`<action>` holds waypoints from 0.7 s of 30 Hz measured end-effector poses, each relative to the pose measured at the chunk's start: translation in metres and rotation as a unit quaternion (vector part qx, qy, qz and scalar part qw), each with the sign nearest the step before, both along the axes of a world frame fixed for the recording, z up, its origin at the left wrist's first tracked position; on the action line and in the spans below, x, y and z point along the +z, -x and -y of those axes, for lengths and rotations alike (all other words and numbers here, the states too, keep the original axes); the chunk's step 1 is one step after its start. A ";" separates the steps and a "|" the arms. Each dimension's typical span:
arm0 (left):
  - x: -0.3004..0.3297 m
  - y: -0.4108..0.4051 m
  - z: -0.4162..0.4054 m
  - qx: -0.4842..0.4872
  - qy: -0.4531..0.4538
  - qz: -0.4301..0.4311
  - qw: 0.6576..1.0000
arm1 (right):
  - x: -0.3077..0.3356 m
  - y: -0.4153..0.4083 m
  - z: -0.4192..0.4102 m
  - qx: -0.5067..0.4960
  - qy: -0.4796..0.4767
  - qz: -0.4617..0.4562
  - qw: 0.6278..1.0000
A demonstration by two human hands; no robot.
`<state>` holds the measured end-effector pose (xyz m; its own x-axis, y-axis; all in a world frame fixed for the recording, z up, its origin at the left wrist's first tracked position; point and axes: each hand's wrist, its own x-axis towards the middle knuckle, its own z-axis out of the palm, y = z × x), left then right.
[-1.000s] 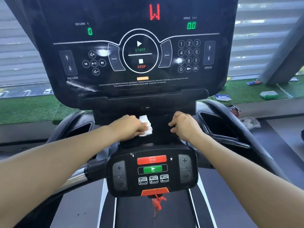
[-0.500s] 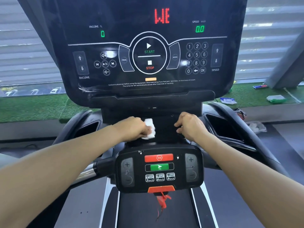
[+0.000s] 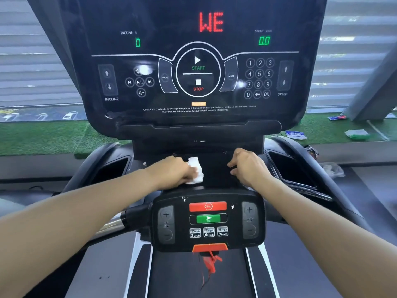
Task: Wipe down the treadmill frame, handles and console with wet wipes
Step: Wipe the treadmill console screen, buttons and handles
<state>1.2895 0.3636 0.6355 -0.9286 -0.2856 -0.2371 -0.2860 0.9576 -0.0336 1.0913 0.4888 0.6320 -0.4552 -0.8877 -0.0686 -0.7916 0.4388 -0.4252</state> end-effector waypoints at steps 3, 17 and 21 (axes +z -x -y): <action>0.006 0.002 0.006 0.019 0.008 -0.007 1.000 | 0.003 0.001 0.002 -0.002 -0.013 0.003 1.000; 0.009 0.008 0.007 0.099 0.035 0.004 0.994 | 0.005 -0.003 0.000 0.000 -0.016 -0.007 1.000; 0.014 0.018 -0.001 0.106 0.061 0.011 0.992 | 0.005 -0.003 -0.001 -0.005 -0.012 -0.009 1.000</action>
<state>1.2711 0.3650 0.6500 -0.8391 -0.5022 -0.2092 -0.4789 0.8643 -0.1539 1.0944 0.4897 0.6367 -0.4649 -0.8816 -0.0822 -0.7950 0.4564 -0.3996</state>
